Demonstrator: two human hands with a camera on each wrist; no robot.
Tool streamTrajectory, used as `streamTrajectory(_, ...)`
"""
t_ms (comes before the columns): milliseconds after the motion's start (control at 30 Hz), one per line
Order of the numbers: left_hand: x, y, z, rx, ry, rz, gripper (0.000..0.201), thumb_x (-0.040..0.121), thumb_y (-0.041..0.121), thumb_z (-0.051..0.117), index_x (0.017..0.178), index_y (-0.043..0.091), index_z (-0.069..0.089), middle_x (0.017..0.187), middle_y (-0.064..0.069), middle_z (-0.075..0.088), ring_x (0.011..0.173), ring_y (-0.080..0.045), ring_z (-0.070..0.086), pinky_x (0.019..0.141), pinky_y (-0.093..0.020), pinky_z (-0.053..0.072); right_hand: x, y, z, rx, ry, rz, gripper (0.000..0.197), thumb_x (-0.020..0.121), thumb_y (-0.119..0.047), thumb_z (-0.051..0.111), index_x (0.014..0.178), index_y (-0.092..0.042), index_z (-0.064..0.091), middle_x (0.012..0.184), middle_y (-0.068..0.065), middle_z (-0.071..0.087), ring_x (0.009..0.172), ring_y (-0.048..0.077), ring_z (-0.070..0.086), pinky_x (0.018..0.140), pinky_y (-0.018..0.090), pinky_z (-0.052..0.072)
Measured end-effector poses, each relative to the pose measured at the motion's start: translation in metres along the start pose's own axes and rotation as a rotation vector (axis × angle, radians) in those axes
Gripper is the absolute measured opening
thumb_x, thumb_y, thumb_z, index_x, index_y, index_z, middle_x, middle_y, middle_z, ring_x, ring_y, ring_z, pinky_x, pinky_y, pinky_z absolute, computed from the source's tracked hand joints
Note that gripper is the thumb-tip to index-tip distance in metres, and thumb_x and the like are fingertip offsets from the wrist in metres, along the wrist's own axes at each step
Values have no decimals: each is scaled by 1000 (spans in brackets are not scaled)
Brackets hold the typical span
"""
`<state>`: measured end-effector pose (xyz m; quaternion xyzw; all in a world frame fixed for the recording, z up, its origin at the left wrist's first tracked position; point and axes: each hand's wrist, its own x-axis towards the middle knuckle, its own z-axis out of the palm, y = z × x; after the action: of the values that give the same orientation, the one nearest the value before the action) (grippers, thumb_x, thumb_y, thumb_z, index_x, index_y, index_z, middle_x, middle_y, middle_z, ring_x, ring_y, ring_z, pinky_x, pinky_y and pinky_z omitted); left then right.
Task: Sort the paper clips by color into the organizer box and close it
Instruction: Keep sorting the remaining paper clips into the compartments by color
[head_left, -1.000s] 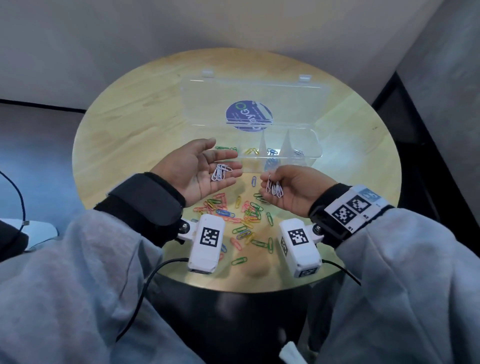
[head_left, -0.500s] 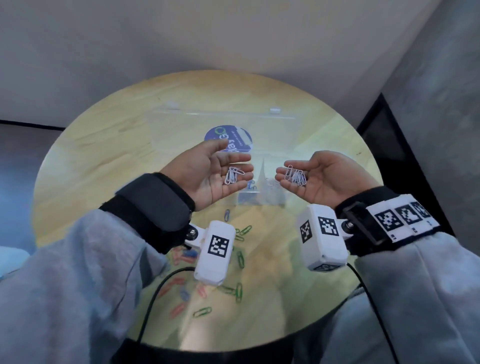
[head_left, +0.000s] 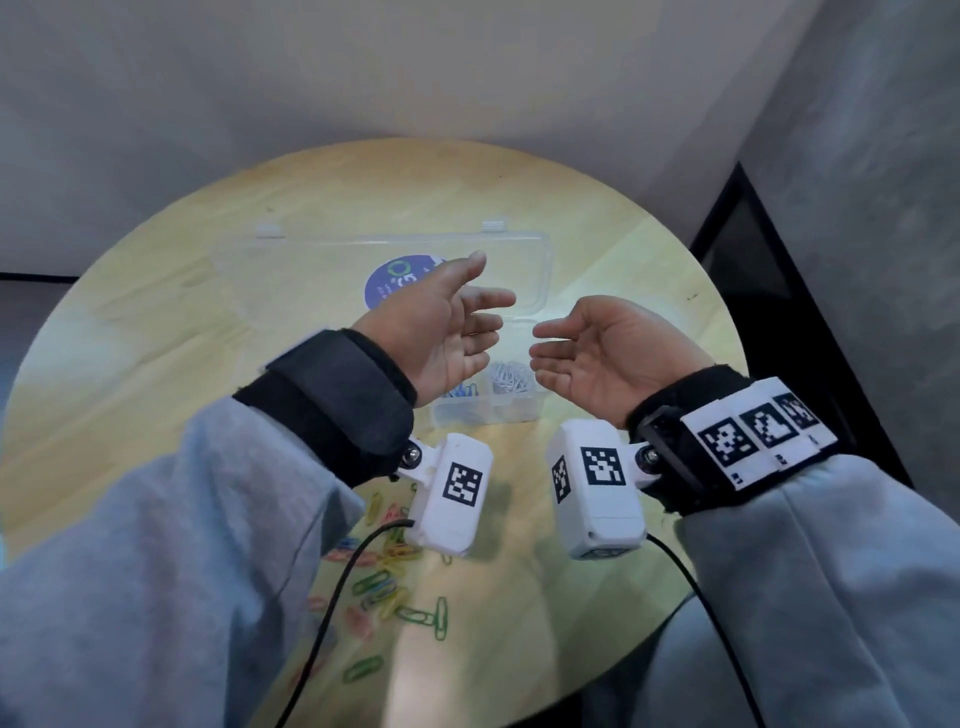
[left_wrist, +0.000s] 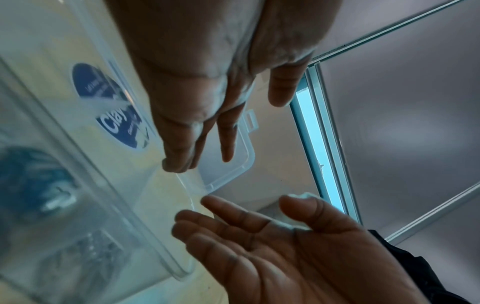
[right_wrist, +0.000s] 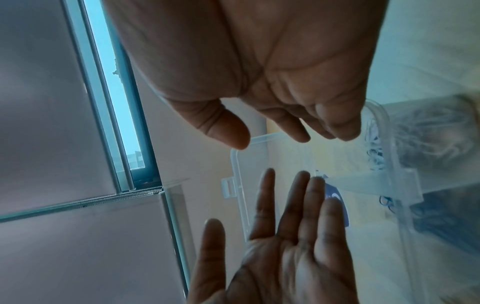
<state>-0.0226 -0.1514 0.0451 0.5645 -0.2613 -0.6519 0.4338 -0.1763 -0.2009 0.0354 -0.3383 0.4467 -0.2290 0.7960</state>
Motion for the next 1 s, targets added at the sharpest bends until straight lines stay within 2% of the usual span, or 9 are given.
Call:
streamTrajectory(167, -43, -8, -20, 90, 109, 63, 30, 96, 36, 42, 93, 13, 60, 87, -7, 62, 78, -19, 62, 71, -26, 51, -13, 6, 7, -262, 112, -145, 15, 89, -11, 45, 91, -9, 60, 89, 8, 58, 79, 18, 55, 77, 26, 45)
streamTrajectory(267, -74, -23, -39, 339, 241, 42, 14, 95, 25, 49, 92, 15, 58, 79, -4, 57, 65, -15, 55, 61, -23, 46, -27, 17, 13, -552, 131, -222, 15, 89, -9, 48, 85, -15, 60, 85, 5, 60, 80, 18, 58, 79, 30, 49)
streamTrajectory(367, -96, -43, -58, 618, 318, -8, 5, 94, 18, 51, 90, 16, 54, 76, -2, 52, 61, -13, 48, 55, -22, 39, -45, 34, 18, -987, 92, -316, 11, 90, -16, 51, 92, -20, 61, 87, -1, 62, 83, 16, 60, 81, 32, 51)
streamTrajectory(500, -115, -62, -64, 846, 389, -98, 5, 90, 18, 56, 92, 15, 59, 78, -4, 58, 67, -18, 54, 63, -23, 43, -62, 65, 23, -1223, 18, -317, 11, 90, -24, 54, 98, -22, 62, 82, -4, 58, 73, 12, 55, 77, 29, 48)
streamTrajectory(633, -110, -71, -76, 963, 519, -191, 2, 86, 16, 59, 86, 17, 61, 87, -9, 62, 79, -22, 55, 76, -29, 49, -49, 75, 22, -1415, -109, -287, 14, 89, -27, 57, 101, -24, 65, 94, -8, 61, 89, 11, 58, 81, 22, 44)
streamTrajectory(700, -104, -71, -86, 991, 603, -209, 11, 87, 18, 58, 98, 17, 62, 103, -12, 65, 85, -23, 55, 77, -28, 45, -38, 65, 31, -1407, -127, -333, 19, 89, -26, 57, 105, -22, 65, 97, -8, 61, 90, 10, 57, 82, 21, 42)
streamTrajectory(833, -95, -72, -106, 1141, 666, -352, 40, 88, 18, 57, 128, 17, 53, 133, -7, 53, 119, -25, 51, 89, -24, 41, -18, 54, 49, -1391, -162, -381, 22, 89, -24, 56, 110, -24, 63, 103, -7, 62, 92, 11, 58, 84, 24, 46)
streamTrajectory(933, -95, -76, -126, 1212, 681, -424, 39, 86, 17, 56, 125, 19, 51, 130, -10, 54, 113, -28, 56, 83, -24, 43, -9, 64, 59, -1648, -242, -337, 31, 92, -21, 50, 121, -25, 58, 121, -5, 59, 110, 13, 56, 83, 20, 40)
streamTrajectory(1000, -97, -80, -138, 1185, 685, -423, 34, 83, 16, 57, 117, 22, 52, 119, -9, 58, 100, -28, 61, 75, -24, 45, -3, 71, 68, -1754, -262, -312, 40, 93, -16, 46, 131, -28, 52, 135, -3, 52, 120, 16, 51, 90, 23, 40)
